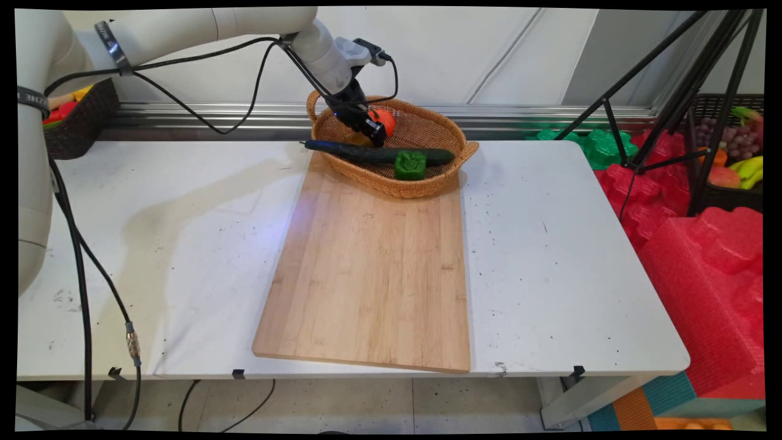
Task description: Place the picked object on the cutting board
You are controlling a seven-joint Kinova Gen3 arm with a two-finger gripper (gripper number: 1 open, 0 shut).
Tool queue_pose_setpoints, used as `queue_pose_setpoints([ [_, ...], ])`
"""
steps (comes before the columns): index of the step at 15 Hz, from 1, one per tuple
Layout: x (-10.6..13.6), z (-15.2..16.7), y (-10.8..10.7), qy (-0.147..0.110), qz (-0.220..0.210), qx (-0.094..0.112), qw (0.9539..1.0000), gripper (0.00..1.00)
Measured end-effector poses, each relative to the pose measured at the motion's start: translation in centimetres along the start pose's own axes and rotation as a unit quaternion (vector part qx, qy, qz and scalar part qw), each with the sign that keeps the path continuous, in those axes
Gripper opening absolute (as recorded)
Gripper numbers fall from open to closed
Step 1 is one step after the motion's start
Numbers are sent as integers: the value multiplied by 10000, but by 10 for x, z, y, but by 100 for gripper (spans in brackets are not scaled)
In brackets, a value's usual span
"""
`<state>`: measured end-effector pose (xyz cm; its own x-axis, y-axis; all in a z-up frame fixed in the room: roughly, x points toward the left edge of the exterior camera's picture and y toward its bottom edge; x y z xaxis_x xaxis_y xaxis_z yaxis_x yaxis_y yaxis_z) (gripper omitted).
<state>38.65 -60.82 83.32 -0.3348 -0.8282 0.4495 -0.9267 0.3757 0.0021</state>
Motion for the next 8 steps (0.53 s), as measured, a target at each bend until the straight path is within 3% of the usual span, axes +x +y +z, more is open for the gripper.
queue_pose_setpoints([
  [8,-1,-27,9,276,283,197,9990,0],
])
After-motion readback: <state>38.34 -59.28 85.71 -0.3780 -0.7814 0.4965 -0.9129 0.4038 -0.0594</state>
